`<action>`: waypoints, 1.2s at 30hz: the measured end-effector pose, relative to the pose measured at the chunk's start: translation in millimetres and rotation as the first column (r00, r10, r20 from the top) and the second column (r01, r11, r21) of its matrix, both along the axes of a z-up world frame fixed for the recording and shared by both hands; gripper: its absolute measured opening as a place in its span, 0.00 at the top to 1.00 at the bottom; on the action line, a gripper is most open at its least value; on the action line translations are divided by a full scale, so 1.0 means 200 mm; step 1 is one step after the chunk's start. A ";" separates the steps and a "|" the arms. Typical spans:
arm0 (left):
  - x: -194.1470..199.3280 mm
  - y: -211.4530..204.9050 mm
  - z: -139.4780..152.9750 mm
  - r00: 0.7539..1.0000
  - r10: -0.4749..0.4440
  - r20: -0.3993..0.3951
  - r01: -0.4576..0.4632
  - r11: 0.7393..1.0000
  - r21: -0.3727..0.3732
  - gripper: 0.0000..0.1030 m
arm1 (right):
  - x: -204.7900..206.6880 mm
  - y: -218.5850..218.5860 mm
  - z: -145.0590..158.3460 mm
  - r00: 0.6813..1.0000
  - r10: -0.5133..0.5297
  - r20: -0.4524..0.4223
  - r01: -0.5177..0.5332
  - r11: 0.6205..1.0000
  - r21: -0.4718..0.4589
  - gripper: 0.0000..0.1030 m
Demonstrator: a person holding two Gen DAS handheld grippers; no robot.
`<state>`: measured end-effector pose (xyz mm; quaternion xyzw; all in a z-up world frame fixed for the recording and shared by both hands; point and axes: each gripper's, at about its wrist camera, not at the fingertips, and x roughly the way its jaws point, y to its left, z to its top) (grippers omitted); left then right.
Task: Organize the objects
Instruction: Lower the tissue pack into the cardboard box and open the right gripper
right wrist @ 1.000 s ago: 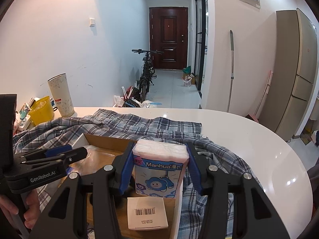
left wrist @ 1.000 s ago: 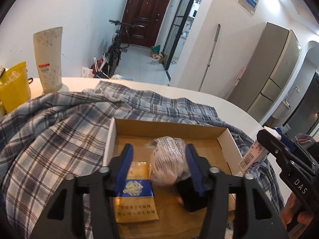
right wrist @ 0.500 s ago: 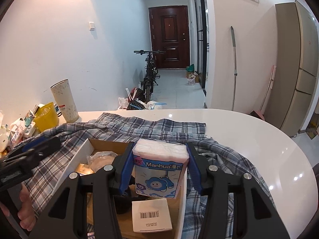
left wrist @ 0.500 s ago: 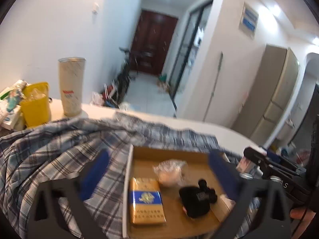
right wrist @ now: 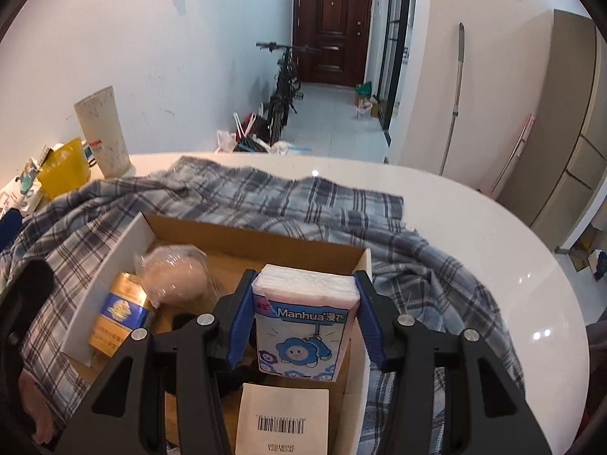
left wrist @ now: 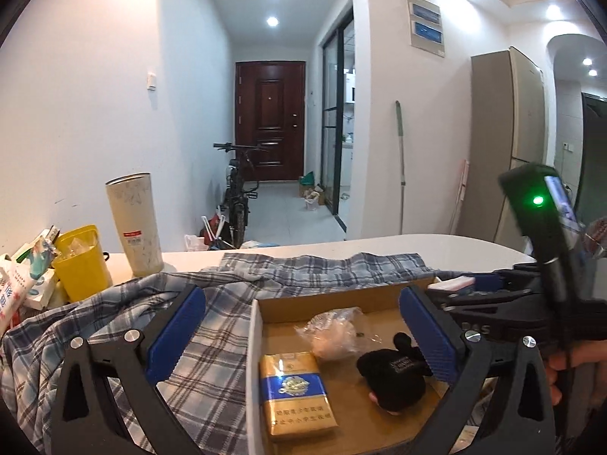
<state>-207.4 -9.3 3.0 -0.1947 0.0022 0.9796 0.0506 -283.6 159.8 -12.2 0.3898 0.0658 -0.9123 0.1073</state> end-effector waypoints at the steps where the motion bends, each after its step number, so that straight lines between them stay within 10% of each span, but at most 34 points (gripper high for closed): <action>1: 0.00 0.01 0.00 1.000 0.002 -0.003 -0.002 1.000 -0.008 0.00 | 0.00 0.00 -0.01 1.000 -0.002 0.006 0.002 1.000 -0.003 0.52; 14: 0.10 0.04 0.13 0.998 -0.011 -0.067 0.009 0.999 -0.032 0.00 | 0.15 0.12 0.23 0.995 -0.004 -0.097 -0.001 0.999 -0.051 0.32; 25: 0.41 0.00 0.31 0.999 0.002 -0.044 -0.002 1.000 0.002 0.00 | 0.56 0.30 0.43 0.981 -0.037 -0.189 -0.017 0.961 -0.276 0.22; 36: 0.59 -0.03 0.17 0.997 0.037 -0.065 -0.034 0.998 0.057 0.00 | 0.90 0.31 0.37 0.912 -0.062 -0.406 -0.033 0.974 -0.225 0.00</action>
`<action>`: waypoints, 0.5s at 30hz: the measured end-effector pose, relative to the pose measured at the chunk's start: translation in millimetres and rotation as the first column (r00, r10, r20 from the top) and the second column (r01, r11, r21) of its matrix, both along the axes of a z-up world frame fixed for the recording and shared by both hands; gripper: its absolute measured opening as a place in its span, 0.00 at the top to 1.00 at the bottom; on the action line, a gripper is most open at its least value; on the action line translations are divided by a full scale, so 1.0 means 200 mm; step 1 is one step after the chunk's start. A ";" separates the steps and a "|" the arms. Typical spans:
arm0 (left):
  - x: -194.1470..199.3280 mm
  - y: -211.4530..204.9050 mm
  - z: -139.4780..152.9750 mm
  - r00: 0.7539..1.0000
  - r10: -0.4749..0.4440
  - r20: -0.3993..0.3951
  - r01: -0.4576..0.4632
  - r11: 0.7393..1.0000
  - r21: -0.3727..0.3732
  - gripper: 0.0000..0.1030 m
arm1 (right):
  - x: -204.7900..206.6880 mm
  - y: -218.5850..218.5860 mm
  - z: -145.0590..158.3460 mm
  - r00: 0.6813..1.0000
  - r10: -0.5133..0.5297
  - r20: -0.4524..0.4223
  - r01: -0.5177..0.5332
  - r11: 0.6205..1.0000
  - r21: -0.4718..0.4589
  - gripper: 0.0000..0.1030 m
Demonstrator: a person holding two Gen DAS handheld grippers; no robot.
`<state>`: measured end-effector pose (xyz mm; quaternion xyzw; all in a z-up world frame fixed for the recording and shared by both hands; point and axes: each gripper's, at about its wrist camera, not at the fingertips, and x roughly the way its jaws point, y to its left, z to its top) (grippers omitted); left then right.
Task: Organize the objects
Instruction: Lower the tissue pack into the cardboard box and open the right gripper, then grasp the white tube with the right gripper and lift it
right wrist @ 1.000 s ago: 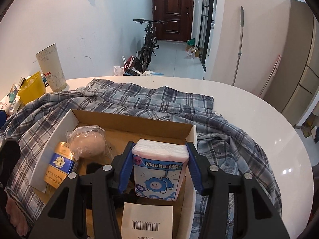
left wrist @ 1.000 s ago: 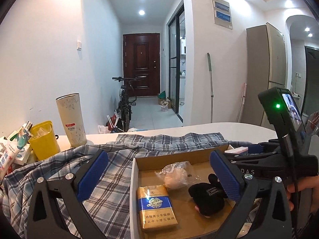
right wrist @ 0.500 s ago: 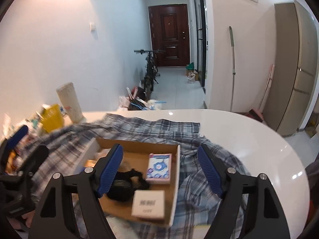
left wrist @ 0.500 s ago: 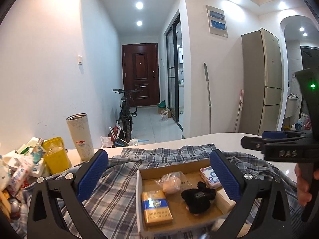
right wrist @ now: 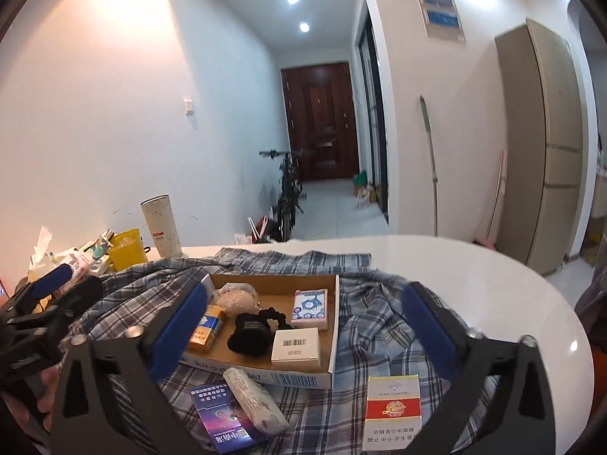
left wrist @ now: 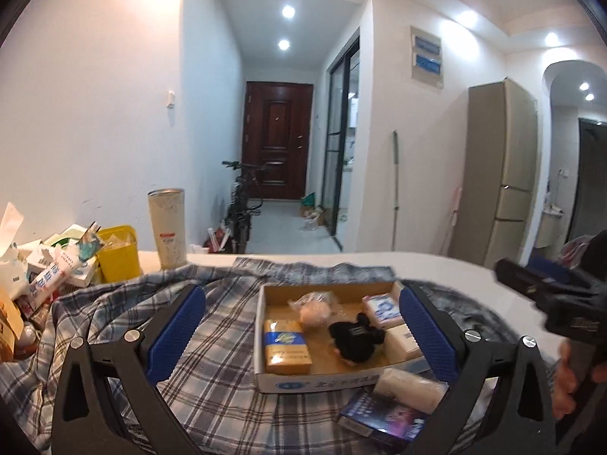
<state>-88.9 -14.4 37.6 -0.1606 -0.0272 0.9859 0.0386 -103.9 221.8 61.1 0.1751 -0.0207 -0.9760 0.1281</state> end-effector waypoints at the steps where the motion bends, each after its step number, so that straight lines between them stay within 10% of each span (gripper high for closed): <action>1: -0.02 0.00 -0.03 1.000 -0.005 0.011 0.005 1.000 0.002 0.00 | 0.00 -0.01 -0.01 1.000 0.005 -0.010 -0.005 1.000 0.004 0.00; 15: -0.05 -0.04 -0.15 0.997 0.009 0.075 -0.012 0.999 0.030 0.00 | -0.11 -0.08 -0.26 0.986 0.079 0.146 -0.091 0.993 0.080 0.00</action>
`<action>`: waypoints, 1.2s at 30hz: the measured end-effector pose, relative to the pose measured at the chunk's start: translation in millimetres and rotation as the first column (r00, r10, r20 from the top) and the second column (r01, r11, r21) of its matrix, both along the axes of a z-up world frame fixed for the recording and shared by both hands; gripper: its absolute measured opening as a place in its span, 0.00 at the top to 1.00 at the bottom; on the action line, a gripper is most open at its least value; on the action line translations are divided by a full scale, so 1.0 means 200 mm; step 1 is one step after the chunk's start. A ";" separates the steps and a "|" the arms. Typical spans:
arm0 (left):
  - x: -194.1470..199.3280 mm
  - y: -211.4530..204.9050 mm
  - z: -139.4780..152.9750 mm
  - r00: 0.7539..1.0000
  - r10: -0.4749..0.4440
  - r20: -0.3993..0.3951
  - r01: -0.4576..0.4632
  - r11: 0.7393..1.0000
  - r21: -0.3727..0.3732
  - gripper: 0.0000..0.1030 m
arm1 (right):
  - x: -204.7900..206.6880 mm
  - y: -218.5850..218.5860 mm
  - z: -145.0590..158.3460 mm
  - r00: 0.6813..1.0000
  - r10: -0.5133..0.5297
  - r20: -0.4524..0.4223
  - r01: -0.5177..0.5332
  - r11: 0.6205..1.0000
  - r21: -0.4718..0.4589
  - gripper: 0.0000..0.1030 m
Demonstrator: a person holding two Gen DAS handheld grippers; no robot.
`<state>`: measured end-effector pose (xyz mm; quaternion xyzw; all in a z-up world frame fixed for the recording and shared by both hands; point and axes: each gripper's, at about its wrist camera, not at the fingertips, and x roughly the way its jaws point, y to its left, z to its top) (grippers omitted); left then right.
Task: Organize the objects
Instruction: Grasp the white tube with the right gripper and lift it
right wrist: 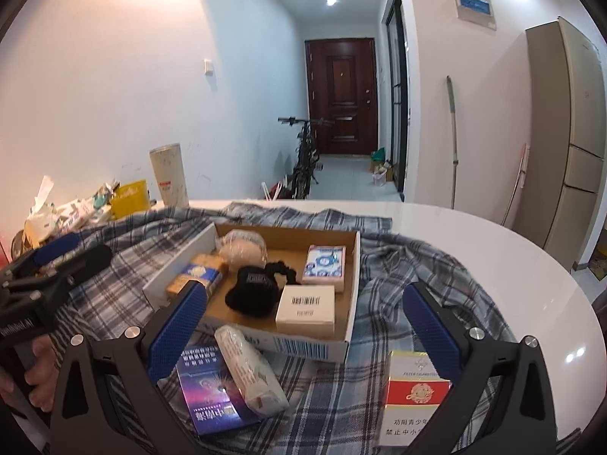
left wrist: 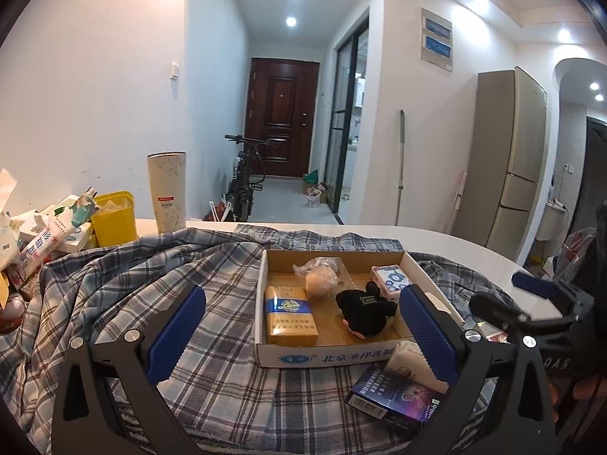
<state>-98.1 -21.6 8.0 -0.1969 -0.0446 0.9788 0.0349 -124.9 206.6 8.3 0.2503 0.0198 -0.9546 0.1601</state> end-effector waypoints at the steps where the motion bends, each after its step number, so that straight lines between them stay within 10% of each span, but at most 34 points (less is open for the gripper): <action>1: 0.00 -0.01 0.00 1.000 0.018 -0.005 -0.018 1.000 0.001 0.00 | -0.01 -0.01 -0.01 1.000 0.012 0.021 -0.012 1.000 0.002 0.00; 9: 0.01 -0.02 0.00 0.998 0.050 -0.026 -0.051 0.999 -0.004 0.00 | -0.06 -0.10 -0.15 0.985 0.073 0.154 -0.085 0.993 0.077 0.00; 17: 0.00 -0.02 -0.01 0.999 0.048 -0.003 -0.048 0.999 -0.002 0.00 | -0.12 -0.17 -0.29 0.930 0.163 0.329 -0.191 0.980 0.055 0.41; 20: 0.00 -0.02 -0.01 0.999 0.047 -0.005 -0.047 0.999 -0.001 0.00 | -0.11 -0.20 -0.31 0.922 0.177 0.345 -0.216 0.973 0.077 0.71; 31: 0.00 0.01 -0.02 0.999 0.038 0.013 -0.037 0.999 -0.022 0.00 | -0.01 -0.05 -0.08 0.986 0.140 0.090 -0.138 0.990 -0.021 0.85; 36: -0.06 0.08 -0.08 0.988 0.022 0.153 -0.011 0.998 -0.069 0.00 | 0.02 0.01 -0.01 0.999 0.049 -0.010 -0.049 0.998 -0.025 0.85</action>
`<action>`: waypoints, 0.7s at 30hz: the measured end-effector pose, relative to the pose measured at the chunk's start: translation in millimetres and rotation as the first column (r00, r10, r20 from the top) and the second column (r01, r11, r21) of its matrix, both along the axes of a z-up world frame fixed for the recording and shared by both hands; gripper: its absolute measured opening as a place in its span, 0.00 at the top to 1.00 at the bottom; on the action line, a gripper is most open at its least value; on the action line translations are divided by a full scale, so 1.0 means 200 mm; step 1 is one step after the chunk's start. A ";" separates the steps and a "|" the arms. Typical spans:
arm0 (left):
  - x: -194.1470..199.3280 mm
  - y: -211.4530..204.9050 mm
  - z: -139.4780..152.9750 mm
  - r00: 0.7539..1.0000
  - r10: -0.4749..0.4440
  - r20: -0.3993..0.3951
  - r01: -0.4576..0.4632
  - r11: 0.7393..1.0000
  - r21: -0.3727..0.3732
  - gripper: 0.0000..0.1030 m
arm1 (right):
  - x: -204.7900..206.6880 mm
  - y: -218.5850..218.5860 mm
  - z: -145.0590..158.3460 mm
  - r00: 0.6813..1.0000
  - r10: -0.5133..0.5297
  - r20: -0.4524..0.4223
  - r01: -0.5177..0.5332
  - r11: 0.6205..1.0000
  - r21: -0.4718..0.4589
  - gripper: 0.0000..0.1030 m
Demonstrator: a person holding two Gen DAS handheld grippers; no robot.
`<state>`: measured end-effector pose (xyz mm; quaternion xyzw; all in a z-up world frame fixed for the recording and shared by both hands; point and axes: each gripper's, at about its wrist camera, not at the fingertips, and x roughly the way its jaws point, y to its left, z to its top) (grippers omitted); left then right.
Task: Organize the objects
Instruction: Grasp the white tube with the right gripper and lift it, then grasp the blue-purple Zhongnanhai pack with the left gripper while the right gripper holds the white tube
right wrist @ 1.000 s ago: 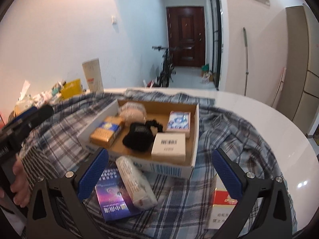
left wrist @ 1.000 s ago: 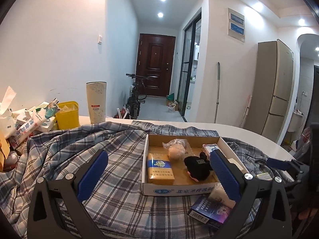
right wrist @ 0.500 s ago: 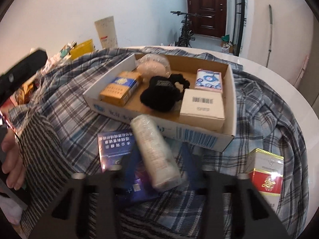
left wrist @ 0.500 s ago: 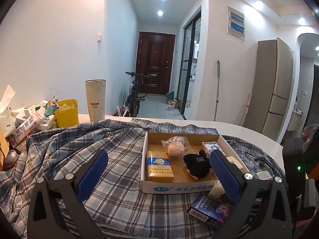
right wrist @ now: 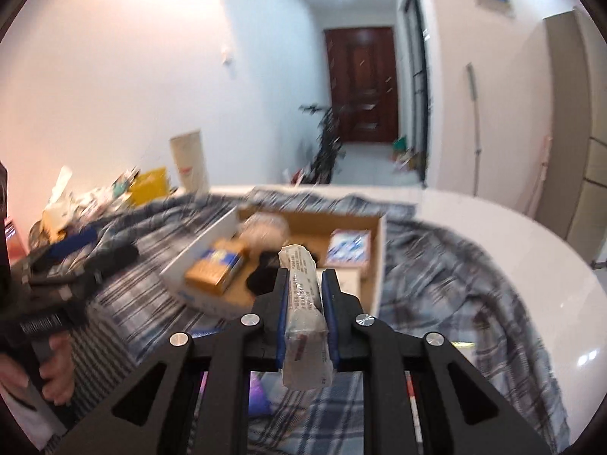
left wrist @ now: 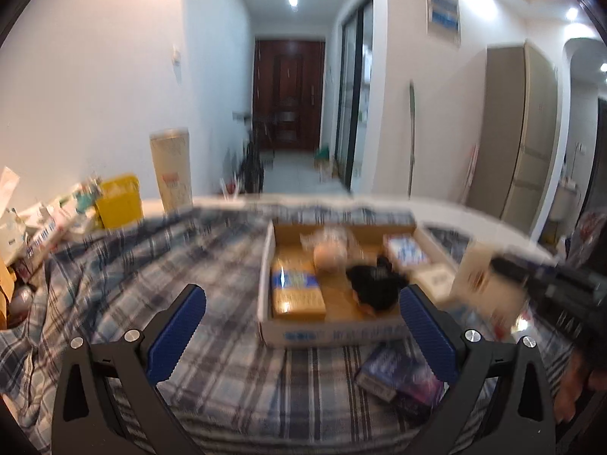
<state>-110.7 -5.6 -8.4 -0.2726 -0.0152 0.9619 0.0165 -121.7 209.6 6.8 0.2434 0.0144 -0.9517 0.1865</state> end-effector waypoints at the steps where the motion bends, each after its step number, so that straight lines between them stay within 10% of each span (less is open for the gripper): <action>1: -0.02 0.02 -0.02 0.998 -0.010 0.064 0.010 1.000 -0.001 0.00 | 0.00 0.00 0.00 1.000 -0.004 -0.003 0.004 1.000 0.005 0.85; 6: -0.07 0.12 -0.15 0.940 -0.131 0.315 0.109 0.990 0.087 0.00 | -0.06 0.02 -0.03 0.997 -0.019 0.076 0.019 1.000 -0.003 0.85; 21: -0.12 0.56 -0.26 0.903 -0.043 0.428 0.091 0.992 -0.092 0.00 | -0.03 0.12 0.01 0.996 -0.069 0.049 0.071 0.996 -0.051 0.85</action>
